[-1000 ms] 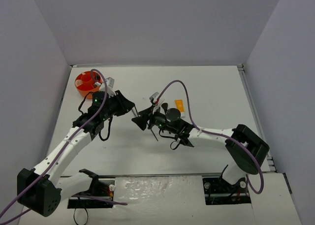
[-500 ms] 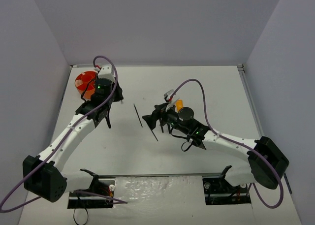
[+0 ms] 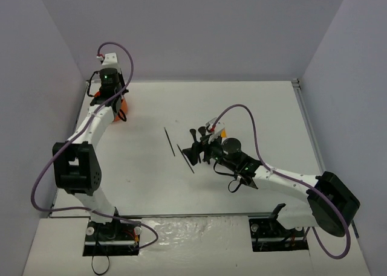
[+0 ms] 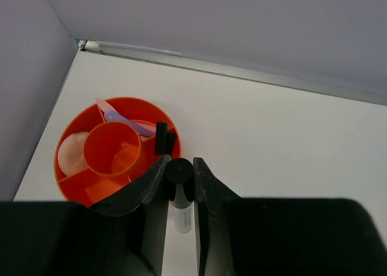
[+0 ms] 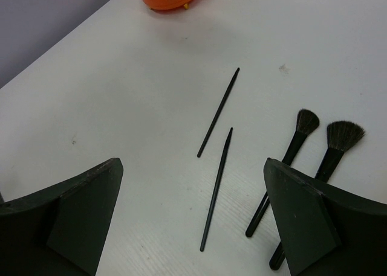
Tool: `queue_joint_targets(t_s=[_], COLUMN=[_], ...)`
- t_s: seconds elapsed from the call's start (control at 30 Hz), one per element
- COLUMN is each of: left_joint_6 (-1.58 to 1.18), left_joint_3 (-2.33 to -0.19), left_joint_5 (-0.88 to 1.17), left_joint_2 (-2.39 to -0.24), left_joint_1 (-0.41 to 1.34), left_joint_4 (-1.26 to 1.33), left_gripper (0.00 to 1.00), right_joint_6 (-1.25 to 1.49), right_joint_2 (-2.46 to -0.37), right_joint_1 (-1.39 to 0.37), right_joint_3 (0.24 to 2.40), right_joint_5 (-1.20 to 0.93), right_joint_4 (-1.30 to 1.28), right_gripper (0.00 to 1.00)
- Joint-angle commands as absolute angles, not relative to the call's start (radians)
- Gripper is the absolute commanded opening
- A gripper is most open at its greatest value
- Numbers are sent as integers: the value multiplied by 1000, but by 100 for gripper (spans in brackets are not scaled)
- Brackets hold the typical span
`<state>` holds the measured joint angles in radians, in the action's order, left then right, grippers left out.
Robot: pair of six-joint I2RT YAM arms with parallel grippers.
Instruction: Organize the makeup
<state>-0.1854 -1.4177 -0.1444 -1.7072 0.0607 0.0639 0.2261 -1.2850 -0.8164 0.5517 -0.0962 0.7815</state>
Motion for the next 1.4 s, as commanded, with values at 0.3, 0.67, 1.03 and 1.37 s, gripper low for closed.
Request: queue_joint_targets(t_s=[0.3,0.67,1.03,1.37], left_joint_6=[-117,-92,-101,-94], left_joint_3=[-1529,-1404,-1323,-1276], left_joint_5=[-5,25,33,37], left_joint_2=[-1875,-1894,-1890,-1837], left_joint_1=[-69,-67,-67,-67], left_joint_4=[333,431,465,465], left_gripper=[0,2,9,28], right_joint_6=[209,217,216,214], right_joint_2=[-1333,-1370,-1366,-1368], right_joint_1=[-767,-761,-758,-758], right_joint_3=[561,566,563,568], right_joint_5=[-102,-125,-129,-125], right_joint_4=[886,896,898,888], right_gripper=[99,98,98,98])
